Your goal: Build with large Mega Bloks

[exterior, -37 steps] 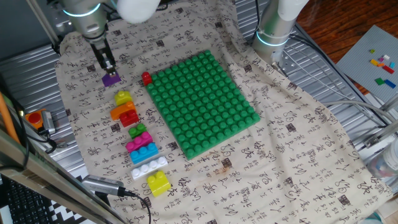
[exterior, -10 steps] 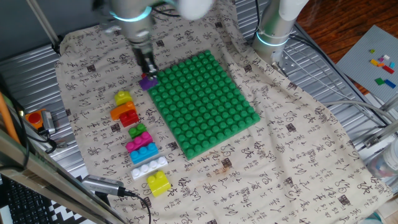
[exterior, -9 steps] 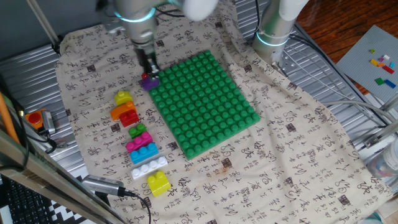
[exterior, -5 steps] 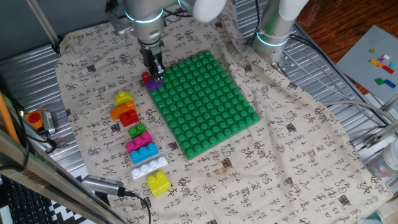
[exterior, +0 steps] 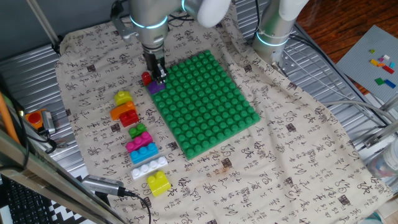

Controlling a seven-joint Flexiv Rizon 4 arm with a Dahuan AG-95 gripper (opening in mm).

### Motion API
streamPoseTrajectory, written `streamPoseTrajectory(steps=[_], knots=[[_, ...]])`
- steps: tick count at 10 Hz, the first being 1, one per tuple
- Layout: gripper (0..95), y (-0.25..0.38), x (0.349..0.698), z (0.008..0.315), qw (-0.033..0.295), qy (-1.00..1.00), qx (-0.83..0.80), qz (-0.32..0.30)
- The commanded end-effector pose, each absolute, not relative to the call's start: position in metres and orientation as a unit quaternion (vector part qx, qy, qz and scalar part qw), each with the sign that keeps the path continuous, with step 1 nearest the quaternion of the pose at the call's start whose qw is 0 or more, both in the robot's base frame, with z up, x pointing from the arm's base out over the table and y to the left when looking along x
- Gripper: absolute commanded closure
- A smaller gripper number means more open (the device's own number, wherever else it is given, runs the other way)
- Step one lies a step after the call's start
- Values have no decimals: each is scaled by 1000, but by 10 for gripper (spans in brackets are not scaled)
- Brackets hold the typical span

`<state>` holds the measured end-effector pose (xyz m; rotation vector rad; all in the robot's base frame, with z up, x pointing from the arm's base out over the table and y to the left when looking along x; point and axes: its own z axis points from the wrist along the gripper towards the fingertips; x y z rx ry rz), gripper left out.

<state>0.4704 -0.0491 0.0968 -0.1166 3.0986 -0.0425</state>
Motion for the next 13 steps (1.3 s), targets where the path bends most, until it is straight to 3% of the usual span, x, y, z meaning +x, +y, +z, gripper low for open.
streamPoseTrajectory(steps=[1, 13], knots=[[950, -49, 470, 95, 19, 999, -39, -12], [950, -47, 466, 74, 26, 999, -42, -15]])
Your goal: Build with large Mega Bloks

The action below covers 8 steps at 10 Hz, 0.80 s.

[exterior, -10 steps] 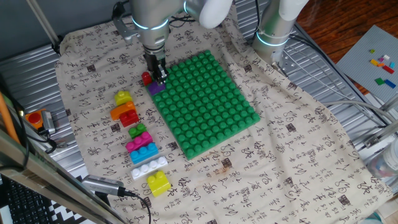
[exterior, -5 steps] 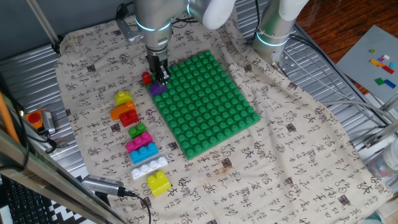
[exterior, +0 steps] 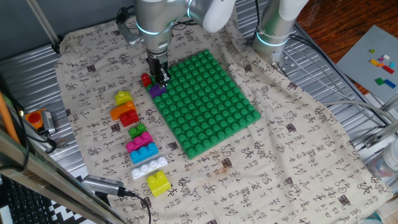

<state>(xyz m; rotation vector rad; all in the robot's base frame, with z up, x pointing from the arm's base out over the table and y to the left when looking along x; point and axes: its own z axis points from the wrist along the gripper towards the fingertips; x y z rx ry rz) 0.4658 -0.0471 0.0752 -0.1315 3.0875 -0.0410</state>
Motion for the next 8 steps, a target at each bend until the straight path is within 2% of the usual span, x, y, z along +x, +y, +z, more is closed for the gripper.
streamPoseTrajectory(steps=[1, 8], knots=[[950, -46, 466, 73, 26, 999, -42, -16], [950, -45, 467, 66, 27, 998, -43, -25]])
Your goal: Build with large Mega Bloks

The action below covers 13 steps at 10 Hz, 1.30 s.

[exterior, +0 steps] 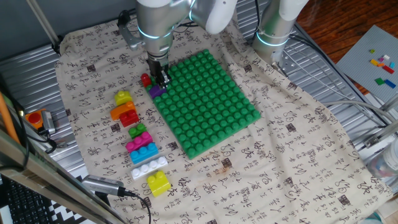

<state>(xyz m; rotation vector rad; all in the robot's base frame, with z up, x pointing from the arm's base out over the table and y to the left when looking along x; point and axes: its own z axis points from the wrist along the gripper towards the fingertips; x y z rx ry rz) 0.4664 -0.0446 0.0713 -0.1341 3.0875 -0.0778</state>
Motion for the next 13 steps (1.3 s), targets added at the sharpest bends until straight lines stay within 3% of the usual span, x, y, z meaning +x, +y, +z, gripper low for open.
streamPoseTrajectory(steps=[1, 3, 4, 5, 6, 10, 11, 13], knots=[[950, -45, 467, 67, 29, 998, -42, -25], [950, -45, 467, 67, 32, 998, -45, -28], [760, -45, 467, 68, 32, 998, -45, -29], [760, -45, 467, 68, 32, 998, -44, -28], [570, -45, 467, 69, 32, 998, -43, -28], [570, -44, 467, 71, 33, 998, -43, -27], [380, -44, 467, 77, 32, 998, -43, -26], [380, -43, 469, 94, 27, 998, -42, -25]])
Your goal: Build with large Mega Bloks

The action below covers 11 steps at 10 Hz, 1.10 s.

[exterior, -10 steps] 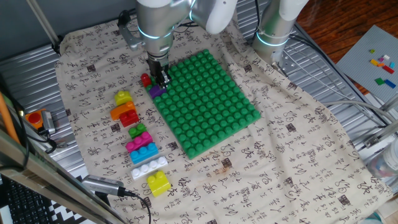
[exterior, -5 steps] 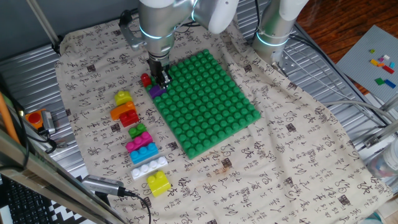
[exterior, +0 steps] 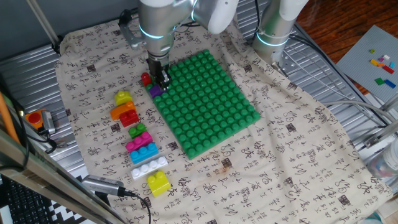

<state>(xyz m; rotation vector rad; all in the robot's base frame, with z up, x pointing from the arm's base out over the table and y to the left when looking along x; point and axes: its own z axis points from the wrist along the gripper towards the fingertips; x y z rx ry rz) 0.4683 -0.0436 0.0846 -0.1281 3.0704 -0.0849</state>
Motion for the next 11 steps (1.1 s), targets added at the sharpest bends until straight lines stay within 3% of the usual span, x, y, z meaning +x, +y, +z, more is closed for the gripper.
streamPoseTrajectory(steps=[1, 2, 5, 8, 11], knots=[[380, -42, 473, 101, 24, 999, -40, -26], [570, -44, 479, 107, 24, 999, -40, -26], [570, -67, 520, 126, 18, 999, -40, -27], [570, -90, 571, 117, 19, 999, -29, -21], [570, -87, 597, 96, 22, 1000, -14, -18]])
